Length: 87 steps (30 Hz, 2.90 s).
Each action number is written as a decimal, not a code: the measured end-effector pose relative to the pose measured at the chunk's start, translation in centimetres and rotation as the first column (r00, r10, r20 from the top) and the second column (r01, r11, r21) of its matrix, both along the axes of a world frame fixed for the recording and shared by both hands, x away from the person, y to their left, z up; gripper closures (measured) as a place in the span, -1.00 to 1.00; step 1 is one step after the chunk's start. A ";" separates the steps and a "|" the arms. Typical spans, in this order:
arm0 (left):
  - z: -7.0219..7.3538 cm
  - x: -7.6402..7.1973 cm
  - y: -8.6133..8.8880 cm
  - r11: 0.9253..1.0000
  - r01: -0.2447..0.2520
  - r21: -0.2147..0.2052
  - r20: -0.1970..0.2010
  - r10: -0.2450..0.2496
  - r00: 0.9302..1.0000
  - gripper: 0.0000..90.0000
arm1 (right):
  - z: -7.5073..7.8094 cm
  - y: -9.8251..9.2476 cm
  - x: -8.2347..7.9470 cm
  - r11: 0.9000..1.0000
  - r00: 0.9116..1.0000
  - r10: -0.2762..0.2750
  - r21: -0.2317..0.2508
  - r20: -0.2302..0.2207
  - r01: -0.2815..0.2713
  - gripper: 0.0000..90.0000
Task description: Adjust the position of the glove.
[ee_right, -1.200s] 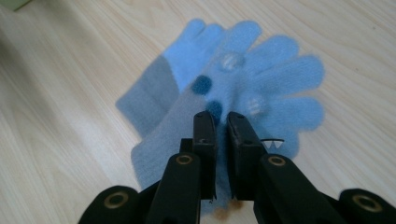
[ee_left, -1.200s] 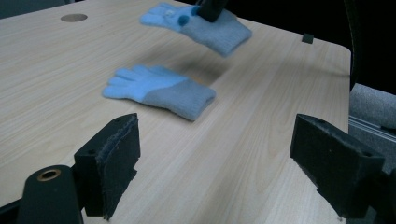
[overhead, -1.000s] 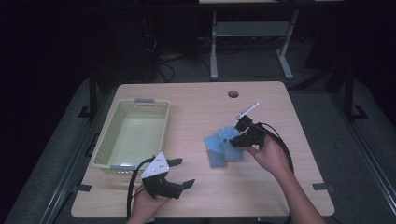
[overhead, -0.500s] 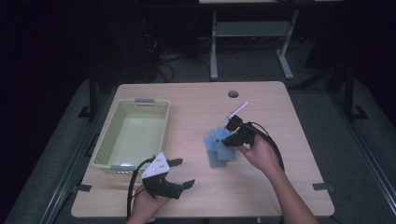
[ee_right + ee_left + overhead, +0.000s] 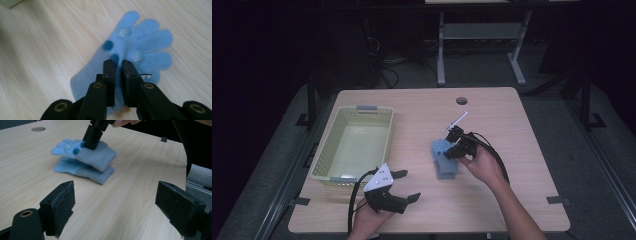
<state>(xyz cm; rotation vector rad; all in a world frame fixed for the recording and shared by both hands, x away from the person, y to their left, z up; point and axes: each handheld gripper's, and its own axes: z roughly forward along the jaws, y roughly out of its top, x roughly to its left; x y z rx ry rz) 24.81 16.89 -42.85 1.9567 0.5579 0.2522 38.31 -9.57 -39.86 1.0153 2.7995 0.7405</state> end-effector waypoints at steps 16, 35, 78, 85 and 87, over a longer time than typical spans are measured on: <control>0.0 0.0 0.0 1.000 0.004 0.008 -0.002 -0.004 1.000 -0.66 | -1.6 0.6 0.3 1.000 1.000 0.008 -0.009 -0.030 -0.008 0.80; -0.2 0.1 -0.1 1.000 -0.001 0.004 -0.024 0.002 1.000 -0.65 | -2.0 -0.1 0.2 0.999 0.999 -0.026 0.041 -0.029 0.027 0.55; -1.1 4.9 -4.4 0.984 -0.156 -0.087 -0.352 0.116 0.929 -0.66 | -2.5 -4.8 -2.7 0.941 0.979 -0.179 0.272 -0.100 0.200 -0.44; -1.1 6.5 -5.5 0.976 -0.207 -0.065 -0.445 0.157 0.882 -0.46 | -2.8 -5.8 -2.9 0.914 0.968 -0.214 0.322 -0.133 0.247 -0.42; -1.3 6.8 -5.8 0.973 -0.219 -0.067 -0.469 0.163 0.868 -0.39 | -3.3 -6.1 -2.9 0.906 0.962 -0.227 0.330 -0.150 0.265 -0.40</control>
